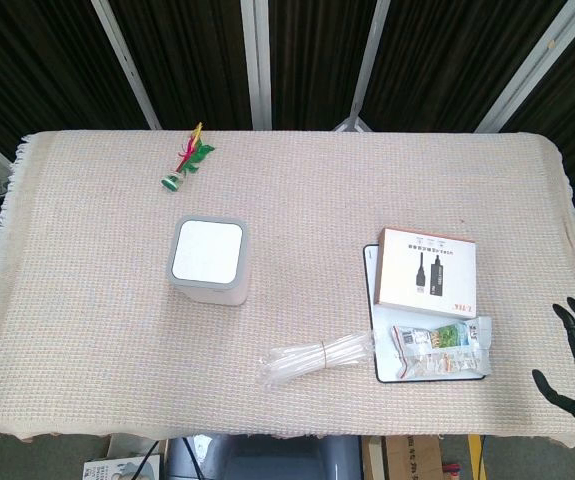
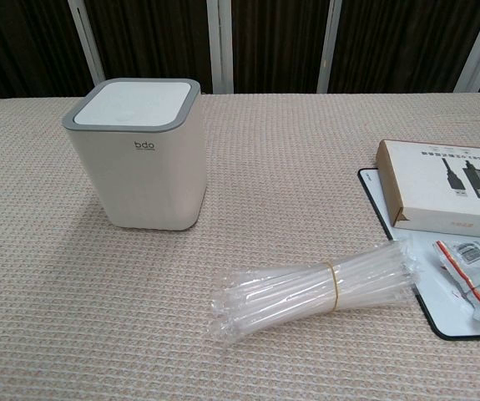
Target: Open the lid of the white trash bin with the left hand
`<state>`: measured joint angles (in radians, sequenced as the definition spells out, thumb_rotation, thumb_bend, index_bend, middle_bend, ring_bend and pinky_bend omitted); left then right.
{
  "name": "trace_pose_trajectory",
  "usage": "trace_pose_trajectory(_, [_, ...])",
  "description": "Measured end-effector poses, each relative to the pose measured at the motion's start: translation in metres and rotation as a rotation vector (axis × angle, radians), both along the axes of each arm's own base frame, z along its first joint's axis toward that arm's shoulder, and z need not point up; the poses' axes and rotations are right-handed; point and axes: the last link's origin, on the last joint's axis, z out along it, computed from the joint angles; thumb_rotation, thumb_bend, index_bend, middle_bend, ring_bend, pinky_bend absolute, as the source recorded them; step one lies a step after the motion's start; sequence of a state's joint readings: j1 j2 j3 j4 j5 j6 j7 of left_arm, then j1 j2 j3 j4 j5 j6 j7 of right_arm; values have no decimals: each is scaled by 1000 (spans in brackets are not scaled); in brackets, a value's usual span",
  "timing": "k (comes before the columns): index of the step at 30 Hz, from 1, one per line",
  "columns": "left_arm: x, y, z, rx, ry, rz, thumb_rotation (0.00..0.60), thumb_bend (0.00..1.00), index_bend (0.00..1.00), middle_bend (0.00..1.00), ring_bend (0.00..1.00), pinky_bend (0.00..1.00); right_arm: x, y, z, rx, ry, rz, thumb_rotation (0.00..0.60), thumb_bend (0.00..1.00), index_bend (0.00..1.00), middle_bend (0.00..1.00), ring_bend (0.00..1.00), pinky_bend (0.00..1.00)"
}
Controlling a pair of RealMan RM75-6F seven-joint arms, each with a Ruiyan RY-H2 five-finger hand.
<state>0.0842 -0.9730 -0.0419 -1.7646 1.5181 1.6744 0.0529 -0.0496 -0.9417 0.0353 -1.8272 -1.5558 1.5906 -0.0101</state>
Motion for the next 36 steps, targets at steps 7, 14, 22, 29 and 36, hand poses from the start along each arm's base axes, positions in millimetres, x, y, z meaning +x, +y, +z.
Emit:
trace_pose_trajectory(7, [0, 0, 1, 3, 0, 1, 600, 138, 216, 200, 36, 136, 0, -2, -2, 4, 2, -4, 600, 268, 117, 56, 0, 0])
trace_pose_trajectory(14, [2, 1, -2, -12, -2, -13, 600, 138, 216, 202, 36, 136, 1, -1, 0, -8, 0, -1, 600, 268, 117, 56, 0, 0])
trace_pose_trajectory(22, [0, 10, -2, -2, -8, -25, 600, 157, 216, 257, 166, 316, -1, -1, -2, 4, 6, -21, 600, 268, 117, 56, 0, 0])
trace_pose_trajectory(29, [3, 23, 0, -6, -54, -97, 600, 188, 216, 554, 474, 577, -1, -1, -5, 19, 6, -28, 600, 268, 117, 55, 0, 0])
trace_pose_trajectory(36, [15, 52, -1, -92, -43, -201, 600, 327, 216, 764, 690, 692, -1, -4, -13, 49, 23, -38, 600, 268, 117, 56, 0, 0])
